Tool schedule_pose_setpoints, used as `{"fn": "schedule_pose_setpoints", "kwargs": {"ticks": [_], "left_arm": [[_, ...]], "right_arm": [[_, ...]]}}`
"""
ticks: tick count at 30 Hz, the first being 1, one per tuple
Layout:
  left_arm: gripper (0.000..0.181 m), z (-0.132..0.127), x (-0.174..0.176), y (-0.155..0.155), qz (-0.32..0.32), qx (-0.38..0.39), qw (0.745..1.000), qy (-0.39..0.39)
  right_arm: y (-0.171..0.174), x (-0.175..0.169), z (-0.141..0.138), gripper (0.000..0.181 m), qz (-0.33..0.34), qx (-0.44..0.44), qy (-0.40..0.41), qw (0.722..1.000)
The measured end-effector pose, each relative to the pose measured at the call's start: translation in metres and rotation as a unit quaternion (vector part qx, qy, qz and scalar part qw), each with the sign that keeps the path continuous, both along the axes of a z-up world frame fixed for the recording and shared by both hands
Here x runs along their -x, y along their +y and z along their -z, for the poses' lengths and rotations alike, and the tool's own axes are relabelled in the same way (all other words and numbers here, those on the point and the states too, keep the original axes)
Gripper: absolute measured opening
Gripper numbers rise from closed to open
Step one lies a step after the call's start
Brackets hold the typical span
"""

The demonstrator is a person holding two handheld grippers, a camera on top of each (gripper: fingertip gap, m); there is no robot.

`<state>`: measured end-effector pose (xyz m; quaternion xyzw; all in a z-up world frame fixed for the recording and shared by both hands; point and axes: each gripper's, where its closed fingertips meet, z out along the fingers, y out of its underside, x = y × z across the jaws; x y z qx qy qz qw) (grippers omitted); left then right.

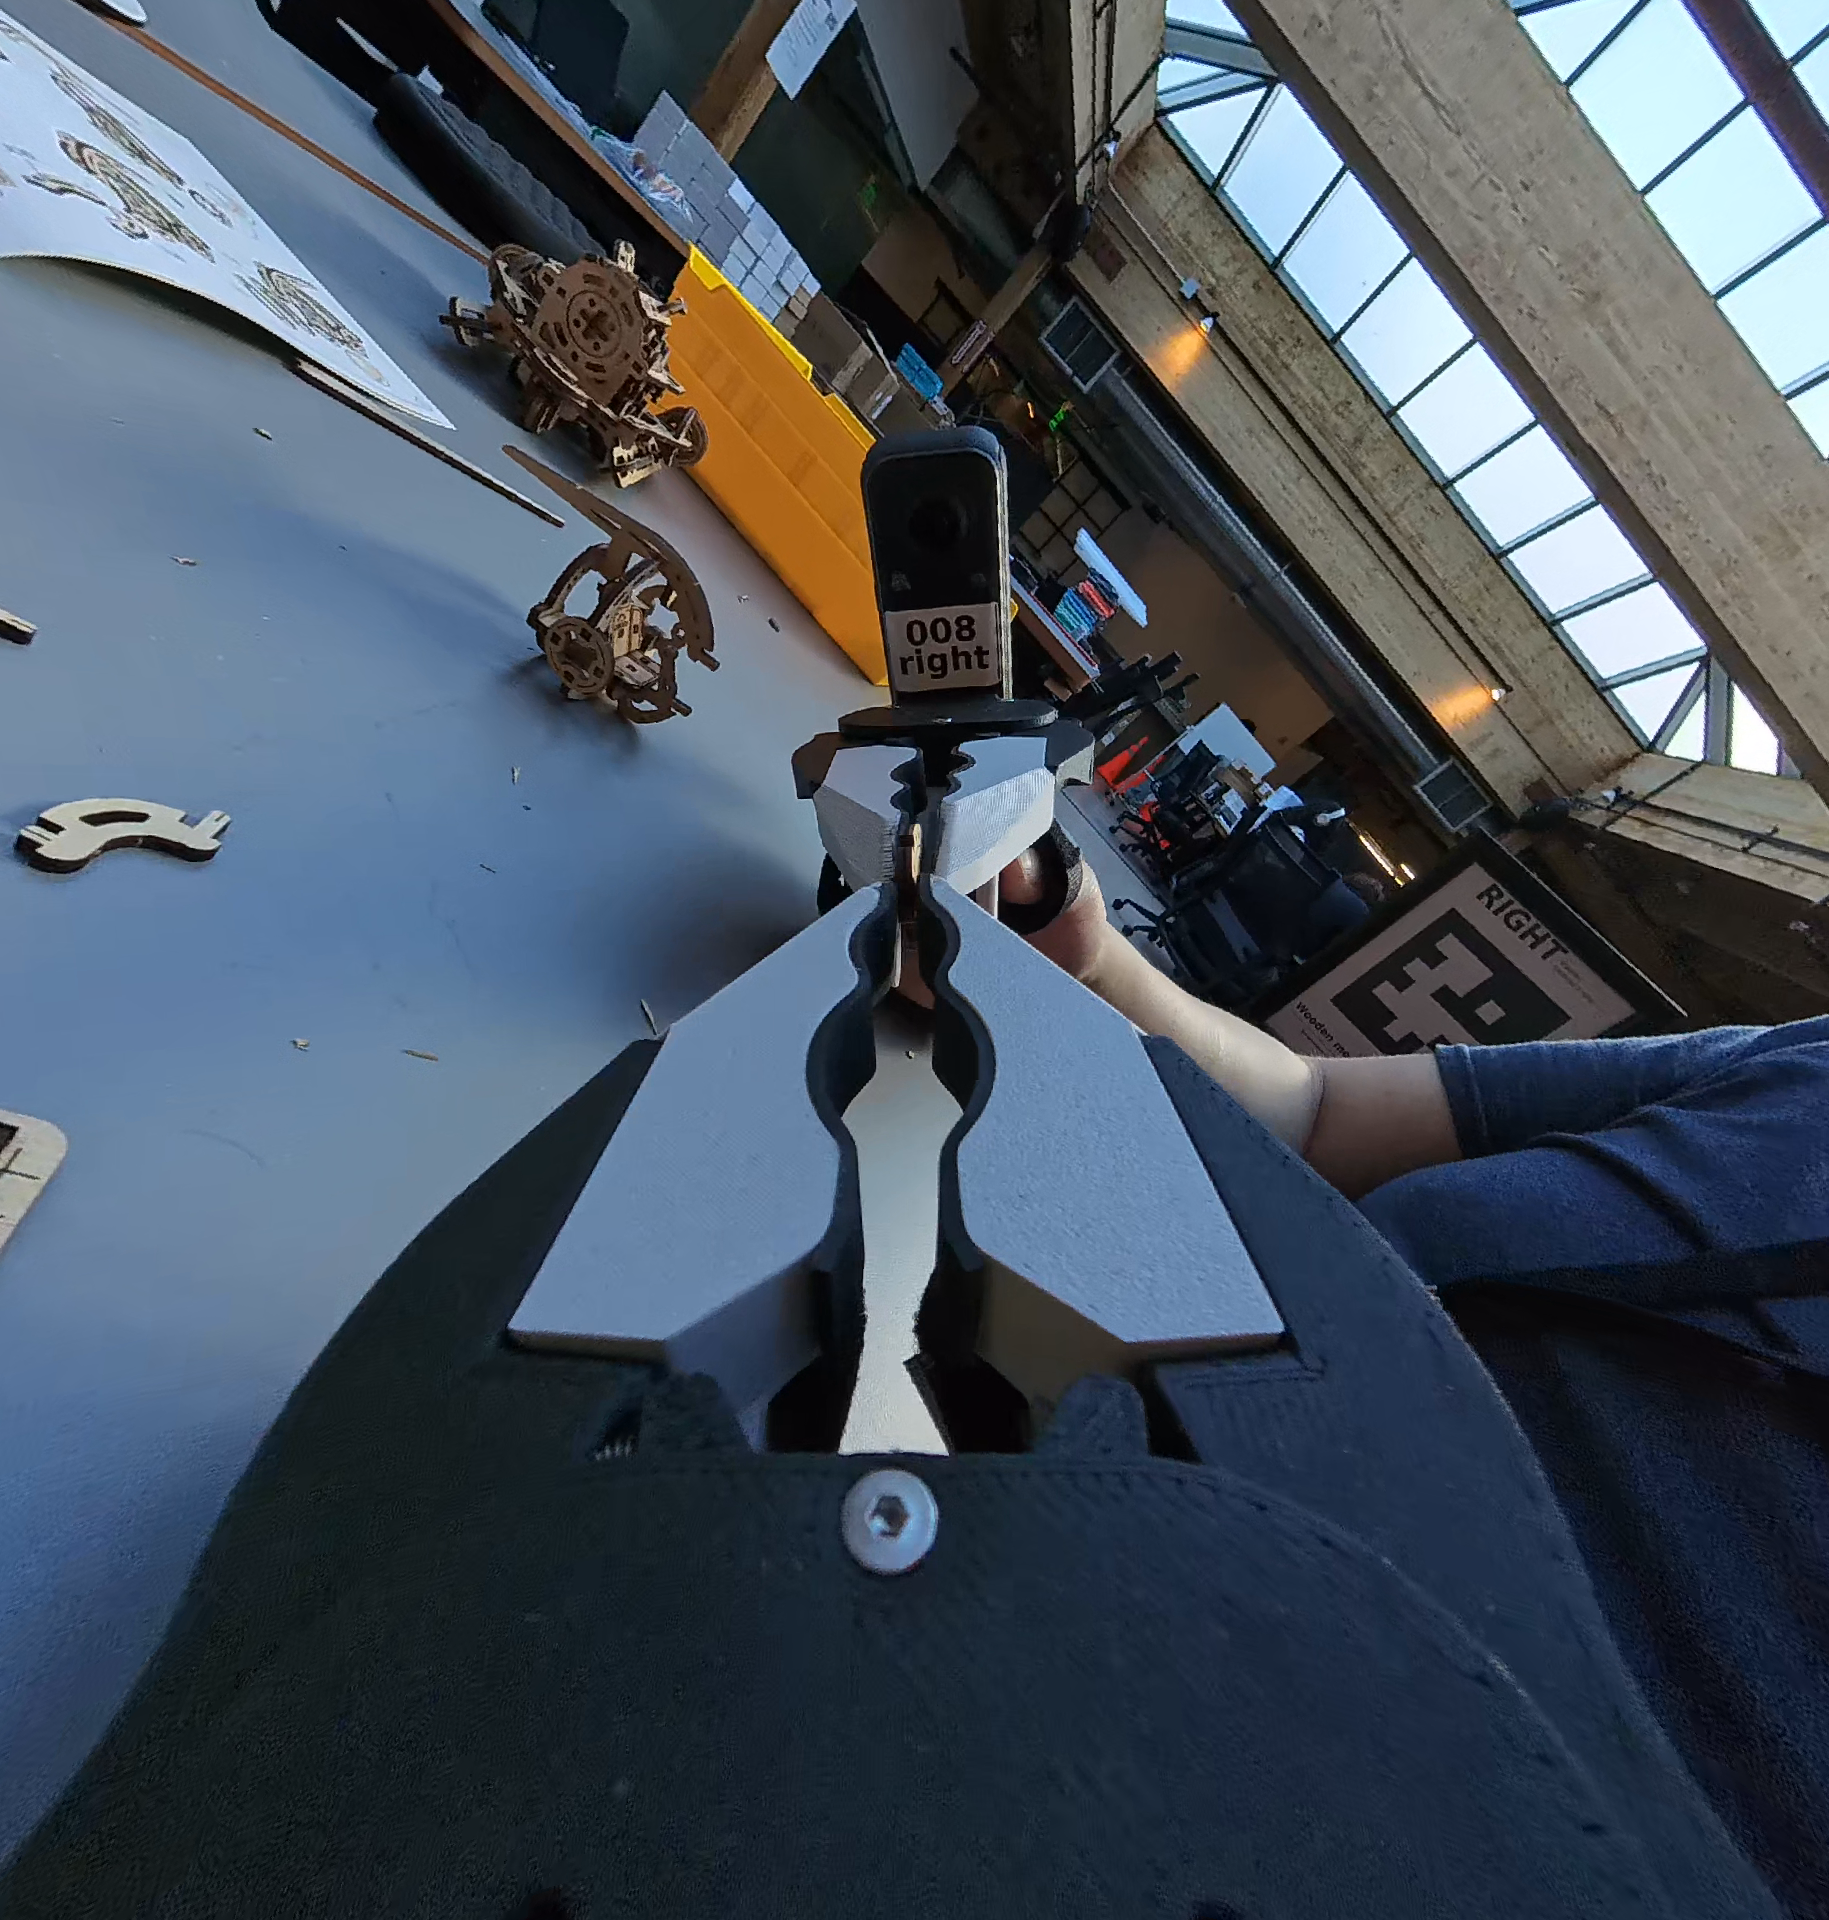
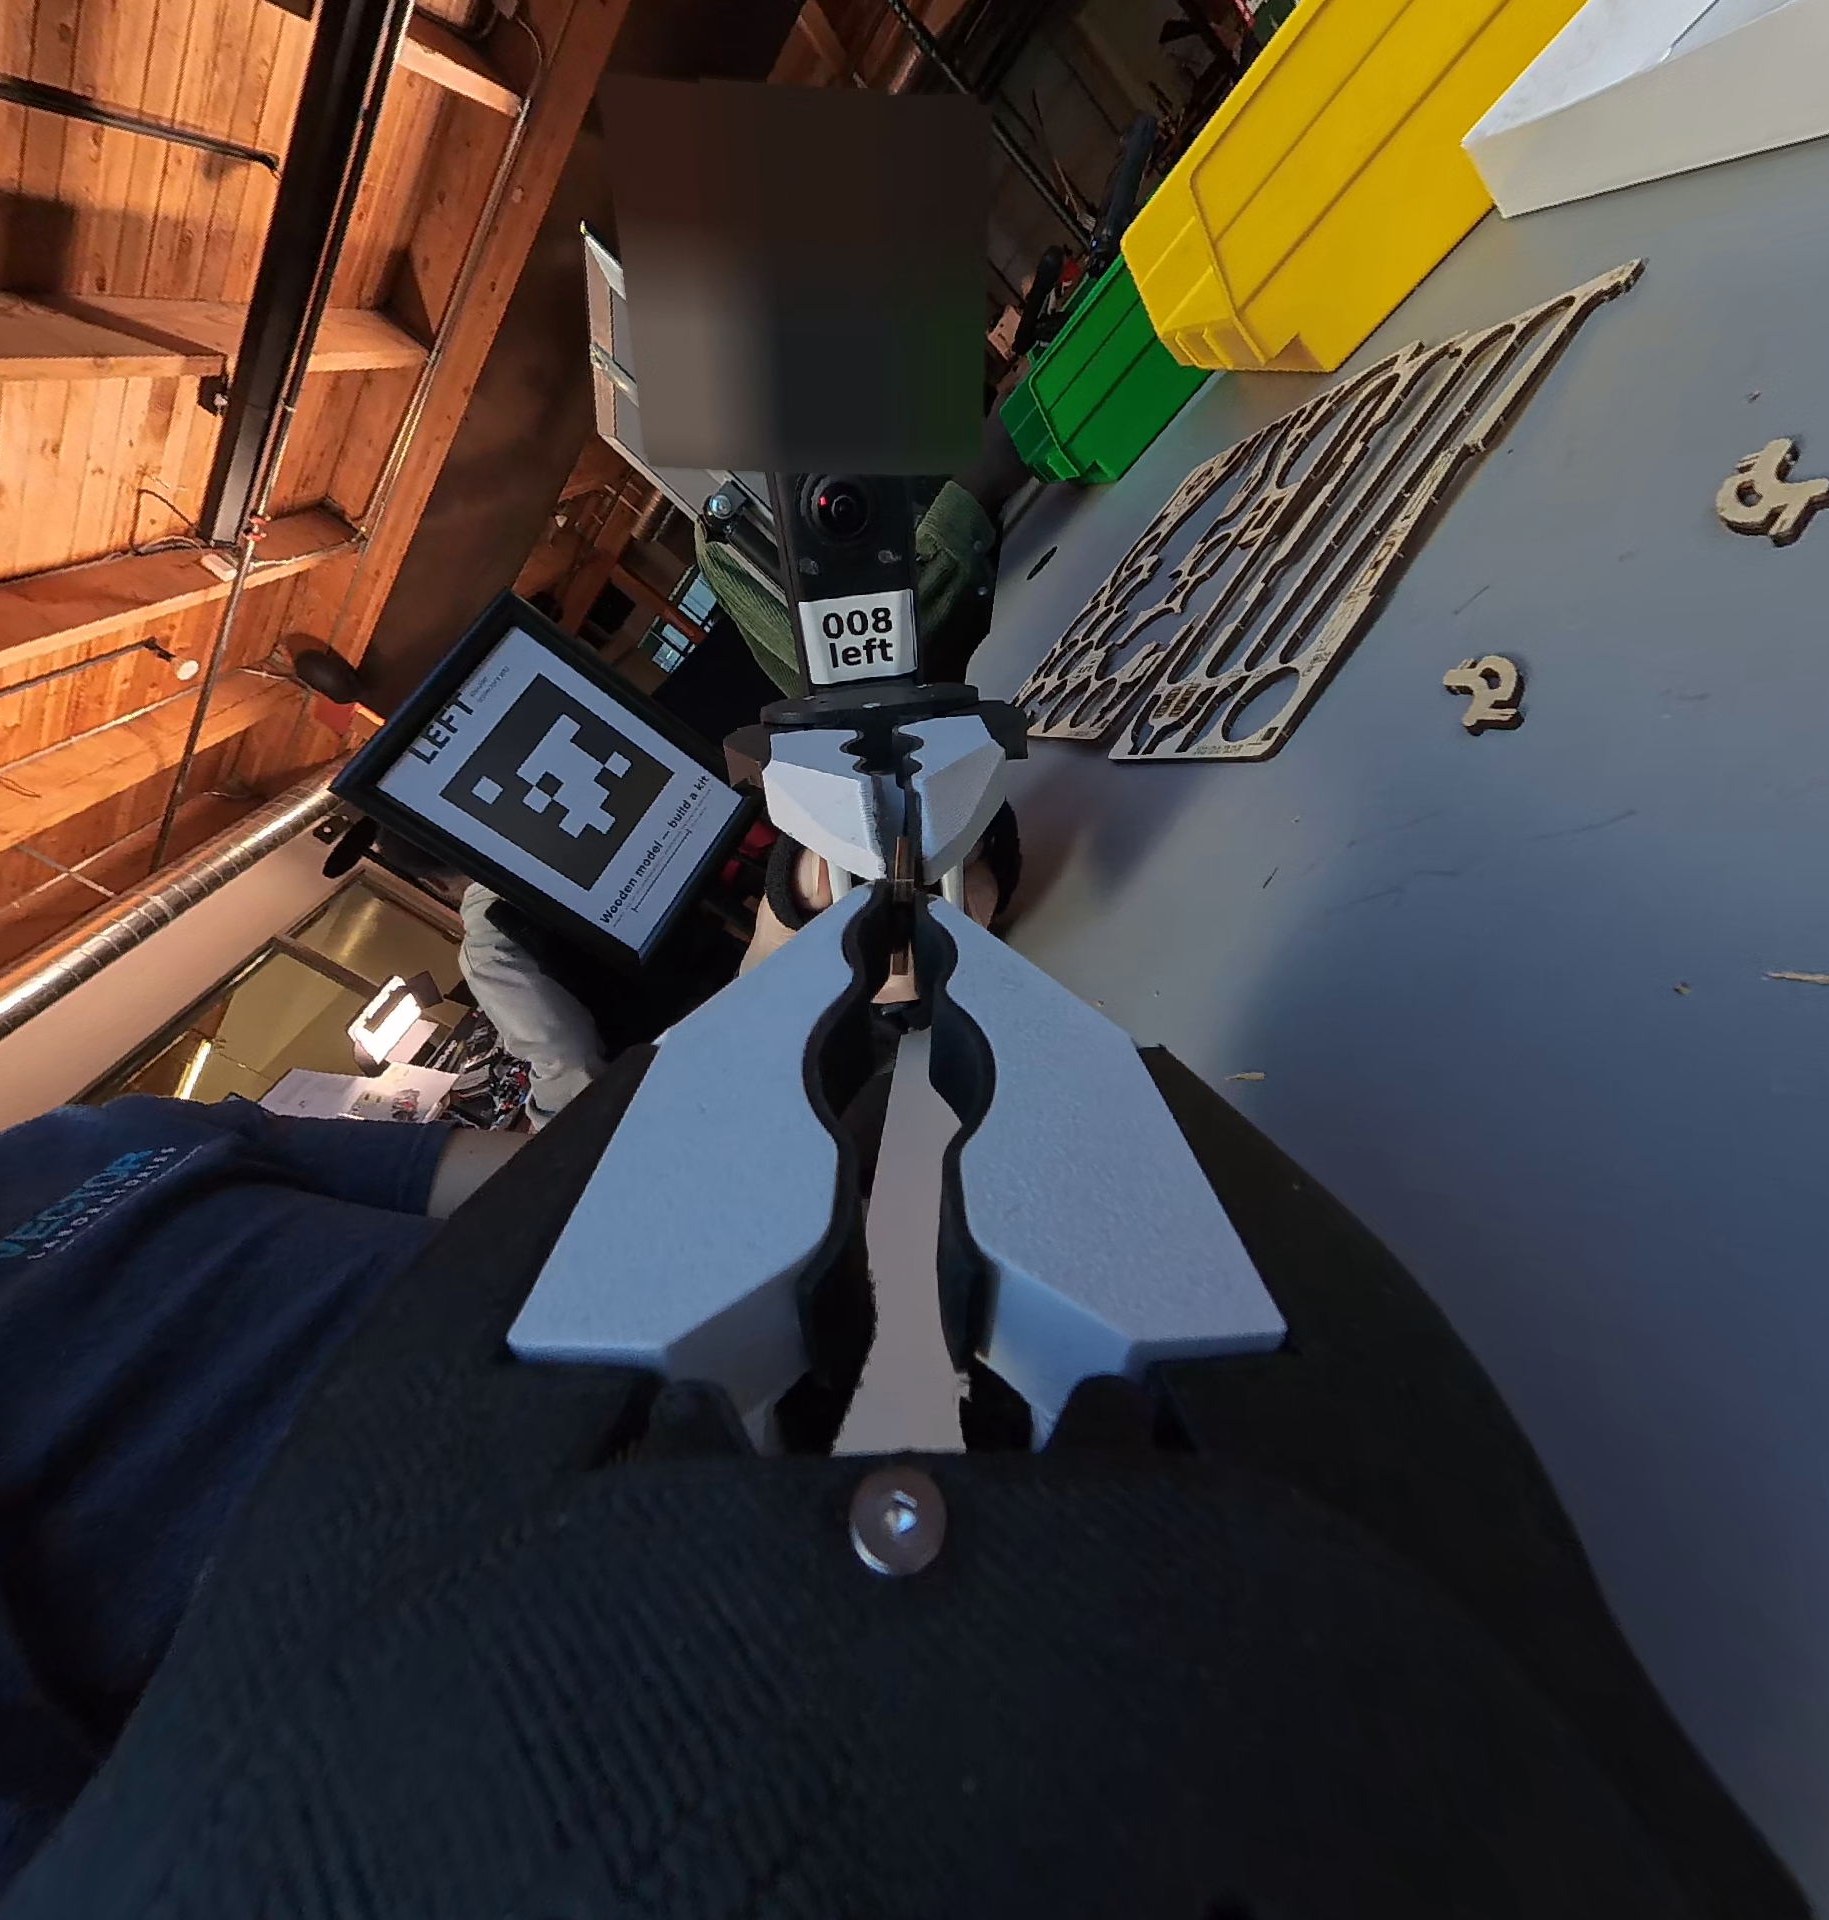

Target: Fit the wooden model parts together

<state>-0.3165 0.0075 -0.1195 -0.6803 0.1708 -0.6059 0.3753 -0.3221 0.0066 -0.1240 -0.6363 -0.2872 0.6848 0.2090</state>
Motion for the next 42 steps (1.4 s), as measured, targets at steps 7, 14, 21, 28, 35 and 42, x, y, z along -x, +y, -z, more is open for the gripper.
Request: {"fn": "schedule_pose_setpoints", "kwargs": {"ticks": [7, 14, 21, 28, 35, 42], "left_arm": [[0.000, 0.004, 0.001, 0.000, -0.007, 0.004, 1.000, 0.013], [0.000, 0.008, 0.002, 0.002, -0.017, 0.023, 0.999, 0.019], [0.001, 0.012, 0.002, 0.005, -0.022, 0.037, 0.999, 0.024], [0.000, 0.013, 0.003, 0.008, -0.028, 0.045, 0.998, 0.021], [0.001, 0.015, 0.003, 0.008, -0.037, 0.045, 0.998, 0.026], [0.001, 0.017, 0.003, 0.010, -0.045, 0.046, 0.997, 0.034]], "right_arm": [[0.001, 0.001, 0.004, 0.000, 0.005, -0.007, -0.018, 1.000], [0.004, 0.003, 0.008, 0.000, 0.002, 0.020, -0.029, 0.999], [0.007, 0.002, 0.011, 0.000, 0.011, 0.022, -0.038, 0.999], [0.009, 0.003, 0.012, 0.000, 0.019, 0.020, -0.041, 0.999], [0.009, 0.003, 0.014, 0.000, 0.023, 0.012, -0.046, 0.999], [0.010, 0.003, 0.016, 0.000, 0.028, 0.009, -0.053, 0.998]]}}
